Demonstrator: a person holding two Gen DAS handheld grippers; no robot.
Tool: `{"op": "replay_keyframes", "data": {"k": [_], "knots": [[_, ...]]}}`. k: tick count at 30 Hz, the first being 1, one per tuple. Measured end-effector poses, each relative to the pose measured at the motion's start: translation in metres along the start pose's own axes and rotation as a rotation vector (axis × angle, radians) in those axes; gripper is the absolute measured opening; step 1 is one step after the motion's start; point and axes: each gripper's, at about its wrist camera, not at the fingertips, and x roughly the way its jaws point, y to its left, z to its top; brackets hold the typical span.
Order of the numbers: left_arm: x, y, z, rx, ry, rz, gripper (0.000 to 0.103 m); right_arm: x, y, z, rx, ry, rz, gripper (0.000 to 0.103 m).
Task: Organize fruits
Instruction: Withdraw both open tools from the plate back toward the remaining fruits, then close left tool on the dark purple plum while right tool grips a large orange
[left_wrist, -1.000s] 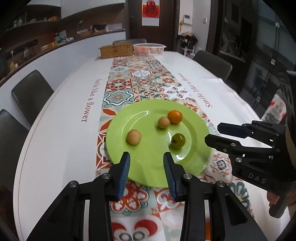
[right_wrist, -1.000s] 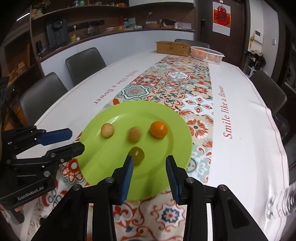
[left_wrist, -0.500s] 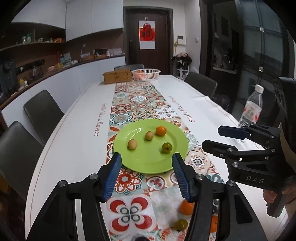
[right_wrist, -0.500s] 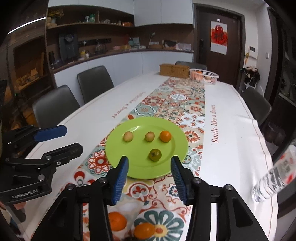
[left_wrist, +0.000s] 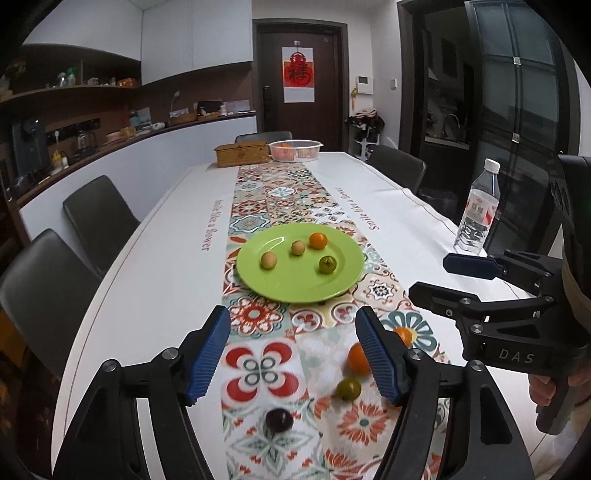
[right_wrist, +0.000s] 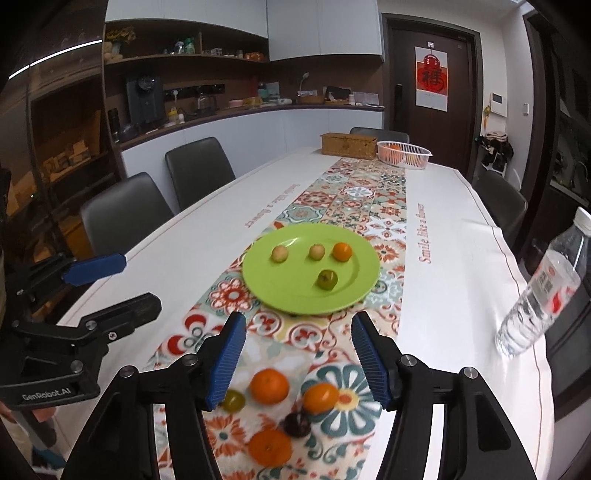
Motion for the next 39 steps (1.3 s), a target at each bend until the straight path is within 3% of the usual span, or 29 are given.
{"op": "replay_keyframes", "data": {"k": [7, 17, 24, 28, 39], "knots": [[-0.018, 0.001, -0.024, -0.003, -0.004, 0.050, 0.076, -0.008, 0.011, -0.024, 0.028, 0.043, -0.001, 0.060], [-0.014, 0.009, -0.065, -0.032, 0.065, 0.080, 0.076, -0.003, 0.020, -0.058, 0.062, 0.136, -0.029, 0.060], [-0.009, 0.005, -0.087, 0.015, 0.093, 0.106, 0.076, 0.008, 0.021, -0.082, 0.085, 0.227, -0.037, 0.060], [-0.002, 0.001, -0.096, 0.059, 0.119, 0.106, 0.076, 0.014, 0.018, -0.091, 0.099, 0.266, -0.057, 0.060], [0.029, 0.007, -0.104, 0.066, 0.185, 0.052, 0.076, 0.032, 0.017, -0.101, 0.138, 0.334, -0.057, 0.060]]}}
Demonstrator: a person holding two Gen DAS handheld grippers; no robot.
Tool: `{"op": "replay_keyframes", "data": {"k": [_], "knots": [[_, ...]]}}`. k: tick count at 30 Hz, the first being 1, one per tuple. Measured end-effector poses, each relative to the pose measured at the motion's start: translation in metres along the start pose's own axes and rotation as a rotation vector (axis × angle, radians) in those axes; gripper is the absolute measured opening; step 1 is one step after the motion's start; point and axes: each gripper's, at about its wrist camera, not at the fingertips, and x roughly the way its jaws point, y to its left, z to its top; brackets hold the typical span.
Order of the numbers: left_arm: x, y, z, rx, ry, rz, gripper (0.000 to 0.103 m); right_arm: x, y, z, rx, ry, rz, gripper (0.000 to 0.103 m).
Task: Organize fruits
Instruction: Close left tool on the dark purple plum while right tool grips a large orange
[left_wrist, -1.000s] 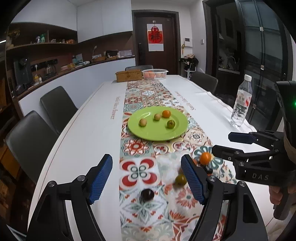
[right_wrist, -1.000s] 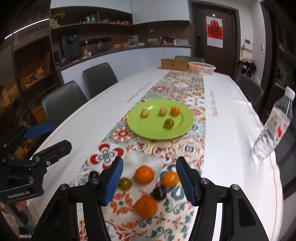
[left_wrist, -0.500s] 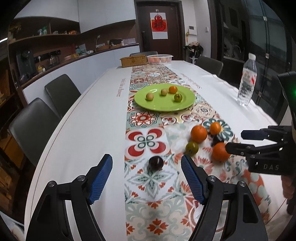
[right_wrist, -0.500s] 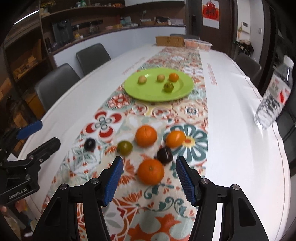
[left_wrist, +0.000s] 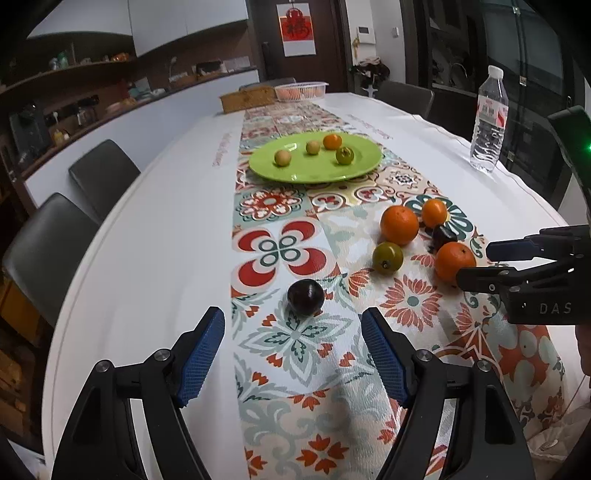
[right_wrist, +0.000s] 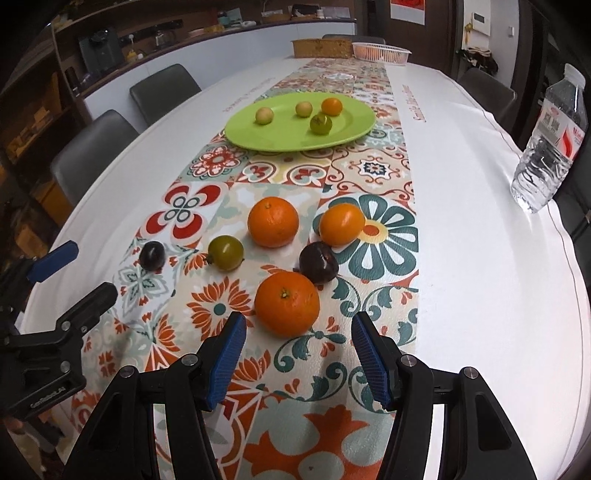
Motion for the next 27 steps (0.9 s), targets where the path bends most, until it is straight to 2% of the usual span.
{"op": "replay_keyframes", "data": {"k": [10, 14, 17, 19, 24, 27], "knots": [[0.030, -0.001, 0.005, 0.005, 0.047, -0.021, 0.073, 0.016, 0.000, 0.004, 0.006, 0.033, 0.022, 0.060], [0.042, 0.002, 0.010, -0.029, 0.078, -0.028, 0.059, 0.019, 0.000, 0.006, 0.012, 0.038, 0.033, 0.059], [0.048, 0.005, 0.012, -0.069, 0.090, -0.051, 0.054, 0.021, 0.001, 0.007, 0.011, 0.038, 0.033, 0.057], [0.052, 0.006, 0.014, -0.082, 0.098, -0.062, 0.050, 0.022, 0.000, 0.008, 0.012, 0.039, 0.036, 0.054], [0.060, 0.006, 0.015, -0.102, 0.122, -0.091, 0.032, 0.024, 0.002, 0.009, 0.006, 0.038, 0.040, 0.047], [0.060, 0.005, 0.016, -0.097, 0.122, -0.089, 0.028, 0.025, 0.002, 0.009, 0.004, 0.036, 0.043, 0.046]]}}
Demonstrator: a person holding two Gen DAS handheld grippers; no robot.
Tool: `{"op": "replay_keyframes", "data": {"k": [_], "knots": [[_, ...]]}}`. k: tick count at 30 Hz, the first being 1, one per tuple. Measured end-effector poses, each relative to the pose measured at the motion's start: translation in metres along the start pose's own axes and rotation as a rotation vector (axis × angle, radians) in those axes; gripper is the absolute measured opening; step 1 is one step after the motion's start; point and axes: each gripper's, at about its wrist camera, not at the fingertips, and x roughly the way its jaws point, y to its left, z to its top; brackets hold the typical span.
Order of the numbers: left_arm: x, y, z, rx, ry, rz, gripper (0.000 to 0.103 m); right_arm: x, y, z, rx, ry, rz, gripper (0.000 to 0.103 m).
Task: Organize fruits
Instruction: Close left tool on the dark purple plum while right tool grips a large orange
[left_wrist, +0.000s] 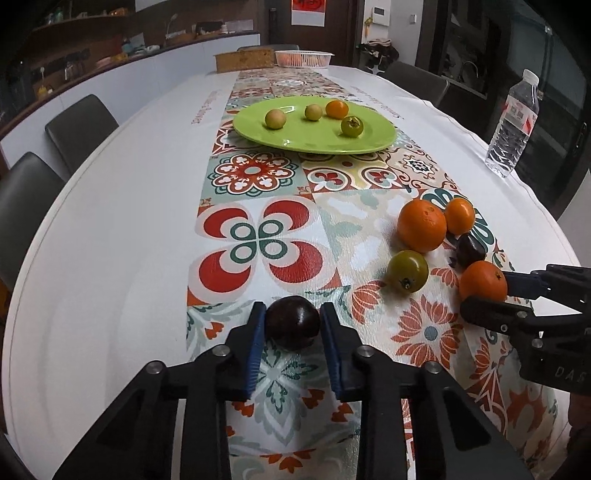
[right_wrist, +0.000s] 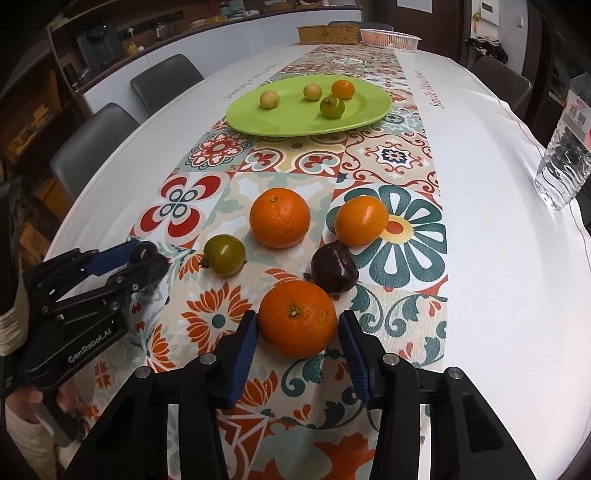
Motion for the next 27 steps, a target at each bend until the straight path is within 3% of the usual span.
{"op": "replay_keyframes", "data": {"k": [15, 27], "knots": [[-0.019, -0.012, -0.006, 0.030, -0.005, -0.010, 0.028, -0.005, -0.003, -0.002, -0.001, -0.020, 0.027, 0.042], [-0.051, -0.025, 0.000, 0.056, -0.076, -0.008, 0.027, -0.027, -0.001, -0.006, -0.025, -0.074, 0.034, 0.042]]}}
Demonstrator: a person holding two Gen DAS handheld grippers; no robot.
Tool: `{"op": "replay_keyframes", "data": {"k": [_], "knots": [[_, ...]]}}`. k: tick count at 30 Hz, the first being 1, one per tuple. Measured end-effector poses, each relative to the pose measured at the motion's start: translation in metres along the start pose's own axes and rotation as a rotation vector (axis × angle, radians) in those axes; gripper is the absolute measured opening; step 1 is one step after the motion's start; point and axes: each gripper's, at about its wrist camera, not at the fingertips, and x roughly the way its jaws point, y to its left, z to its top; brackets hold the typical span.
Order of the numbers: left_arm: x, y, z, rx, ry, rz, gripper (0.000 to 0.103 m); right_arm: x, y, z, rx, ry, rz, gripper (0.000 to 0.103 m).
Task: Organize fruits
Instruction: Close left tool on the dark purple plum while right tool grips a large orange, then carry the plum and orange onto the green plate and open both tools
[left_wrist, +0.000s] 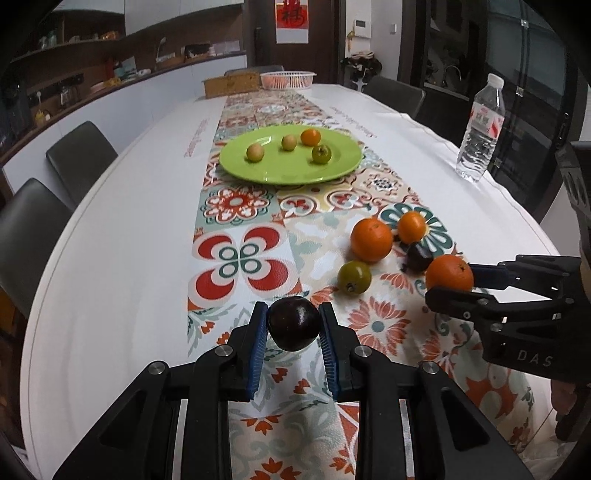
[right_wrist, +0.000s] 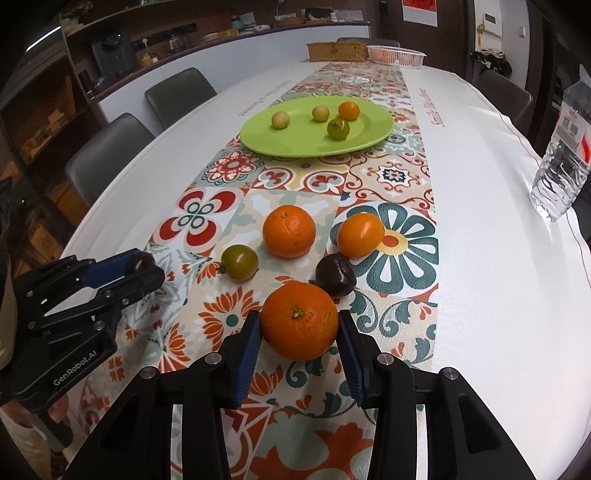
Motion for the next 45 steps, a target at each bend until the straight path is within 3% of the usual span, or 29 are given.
{"op": "replay_keyframes", "data": {"k": [20, 34, 45], "knots": [[-0.037, -0.022, 0.026, 0.020, -0.122, 0.016, 0.027, -0.043, -0.008, 0.011, -0.046, -0.147, 0.017, 0.042], [-0.033, -0.024, 0.075, 0.030, -0.192, -0.022, 0.027, -0.059, -0.022, 0.057, -0.087, -0.259, 0.008, 0.042], [-0.013, -0.012, 0.110, 0.065, -0.179, -0.005, 0.027, -0.042, -0.023, 0.100, -0.150, -0.265, 0.013, 0.042]]}}
